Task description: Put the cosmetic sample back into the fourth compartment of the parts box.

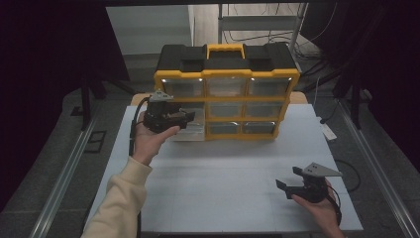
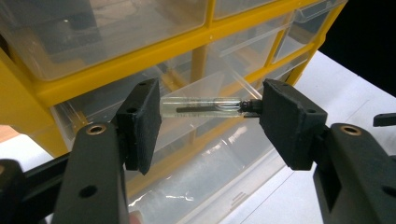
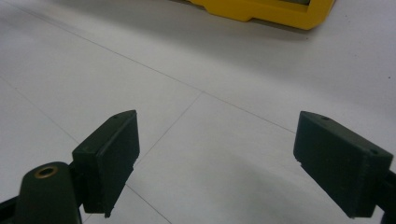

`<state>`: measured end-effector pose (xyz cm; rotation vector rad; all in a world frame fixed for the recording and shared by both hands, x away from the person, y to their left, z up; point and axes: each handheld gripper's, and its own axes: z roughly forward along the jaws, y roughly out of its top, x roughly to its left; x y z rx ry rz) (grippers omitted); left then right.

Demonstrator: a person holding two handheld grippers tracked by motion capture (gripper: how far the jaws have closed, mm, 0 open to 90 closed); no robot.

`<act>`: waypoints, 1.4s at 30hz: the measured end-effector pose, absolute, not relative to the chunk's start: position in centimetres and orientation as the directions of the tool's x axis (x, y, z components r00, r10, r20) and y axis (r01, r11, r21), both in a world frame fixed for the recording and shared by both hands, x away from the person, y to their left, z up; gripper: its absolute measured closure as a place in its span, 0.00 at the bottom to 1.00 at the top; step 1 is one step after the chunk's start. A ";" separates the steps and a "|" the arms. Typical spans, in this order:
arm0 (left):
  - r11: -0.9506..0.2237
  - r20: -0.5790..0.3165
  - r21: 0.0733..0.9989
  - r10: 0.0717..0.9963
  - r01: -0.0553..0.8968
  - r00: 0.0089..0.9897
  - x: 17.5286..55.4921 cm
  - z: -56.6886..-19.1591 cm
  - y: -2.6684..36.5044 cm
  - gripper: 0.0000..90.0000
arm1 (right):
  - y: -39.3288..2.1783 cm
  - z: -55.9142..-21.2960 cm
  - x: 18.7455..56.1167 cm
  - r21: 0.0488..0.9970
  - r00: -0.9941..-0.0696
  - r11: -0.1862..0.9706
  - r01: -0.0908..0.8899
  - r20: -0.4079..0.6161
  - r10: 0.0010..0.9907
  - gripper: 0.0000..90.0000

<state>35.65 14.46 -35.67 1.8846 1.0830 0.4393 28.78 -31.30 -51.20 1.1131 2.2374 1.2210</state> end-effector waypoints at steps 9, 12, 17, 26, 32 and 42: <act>-0.212 -0.133 0.847 0.804 0.488 0.580 35.0 -35.9 14.5 0.15 | -31.3 -51.2 28.8 0.823 -0.627 0.318 0.470 0.058 0.777 0.17; -0.207 -0.140 0.860 0.784 0.466 0.605 34.1 -35.8 14.5 0.13 | -31.2 -51.3 28.9 0.823 -0.627 0.319 0.471 0.057 0.777 0.17; -0.221 -0.134 0.871 0.753 0.439 0.644 32.7 -35.7 14.5 0.13 | -31.3 -51.3 29.0 0.822 -0.629 0.319 0.471 0.059 0.775 0.17; -0.199 -0.166 0.884 0.713 0.423 0.681 30.2 -36.0 14.5 0.14 | -30.8 -51.2 29.0 0.823 -0.643 0.328 0.463 0.057 0.764 0.17; -0.212 -0.160 0.889 0.687 0.406 0.709 28.8 -36.4 14.2 0.14 | -30.9 -51.3 28.9 0.820 -0.641 0.332 0.466 0.053 0.766 0.17; -0.255 -0.138 0.871 0.694 0.420 0.707 26.7 -40.2 13.9 0.15 | -31.3 -51.0 28.1 0.827 -0.629 0.316 0.466 0.058 0.775 0.17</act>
